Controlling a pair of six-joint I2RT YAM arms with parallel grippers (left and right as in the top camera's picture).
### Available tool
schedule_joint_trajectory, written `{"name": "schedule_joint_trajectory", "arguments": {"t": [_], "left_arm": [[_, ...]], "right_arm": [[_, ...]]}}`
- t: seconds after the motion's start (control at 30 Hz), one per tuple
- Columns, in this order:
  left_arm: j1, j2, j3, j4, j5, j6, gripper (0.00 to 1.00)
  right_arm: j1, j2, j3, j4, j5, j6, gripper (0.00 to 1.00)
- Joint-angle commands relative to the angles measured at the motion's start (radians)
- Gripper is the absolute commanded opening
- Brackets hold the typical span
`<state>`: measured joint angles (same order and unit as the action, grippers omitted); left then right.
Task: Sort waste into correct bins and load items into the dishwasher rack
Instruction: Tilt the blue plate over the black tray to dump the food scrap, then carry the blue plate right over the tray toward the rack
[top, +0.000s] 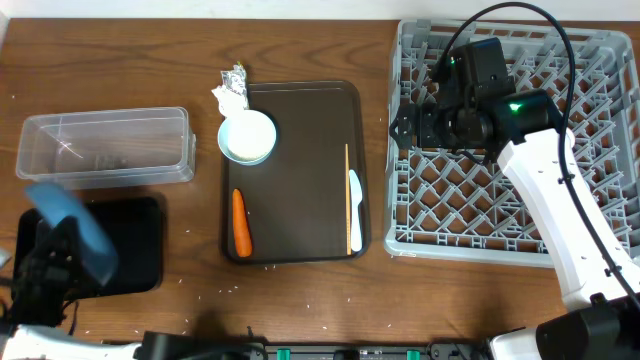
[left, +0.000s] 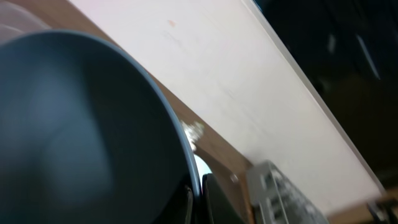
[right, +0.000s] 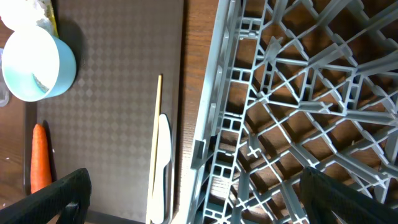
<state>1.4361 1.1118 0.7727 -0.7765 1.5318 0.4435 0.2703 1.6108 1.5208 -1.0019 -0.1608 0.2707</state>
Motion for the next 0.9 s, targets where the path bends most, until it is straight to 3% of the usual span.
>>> {"name": "schedule_joint_trajectory", "arguments": {"t": [0.0, 0.17, 0.23, 0.33, 0.5, 0.73, 0.87], "left_arm": [[0.035, 0.007, -0.012, 0.004, 0.041, 0.017, 0.06], [-0.005, 0.029, -0.018, 0.004, 0.030, 0.142, 0.06], [-0.016, 0.032, -0.018, 0.007, -0.033, 0.137, 0.06], [-0.022, 0.046, -0.016, 0.003, 0.039, 0.099, 0.06], [-0.051, 0.046, -0.013, 0.024, 0.039, 0.088, 0.06], [-0.267, 0.027, -0.004, 0.064, 0.037, 0.090, 0.06], [-0.467, -0.019, 0.050, 0.064, -0.148, 0.031, 0.06]], "right_arm": [[-0.016, -0.002, -0.003, 0.000, -0.005, 0.003, 0.99], [-0.016, -0.002, -0.003, 0.000, -0.005, 0.003, 0.99], [-0.016, -0.002, -0.003, 0.000, -0.005, 0.006, 0.99], [-0.016, -0.002, -0.003, 0.004, -0.006, 0.006, 0.99], [-0.016, -0.002, -0.003, 0.004, -0.017, 0.006, 0.99], [-0.016, -0.002, -0.003, 0.006, -0.024, 0.006, 0.99], [-0.016, -0.002, -0.003, 0.005, -0.038, 0.006, 0.99]]}}
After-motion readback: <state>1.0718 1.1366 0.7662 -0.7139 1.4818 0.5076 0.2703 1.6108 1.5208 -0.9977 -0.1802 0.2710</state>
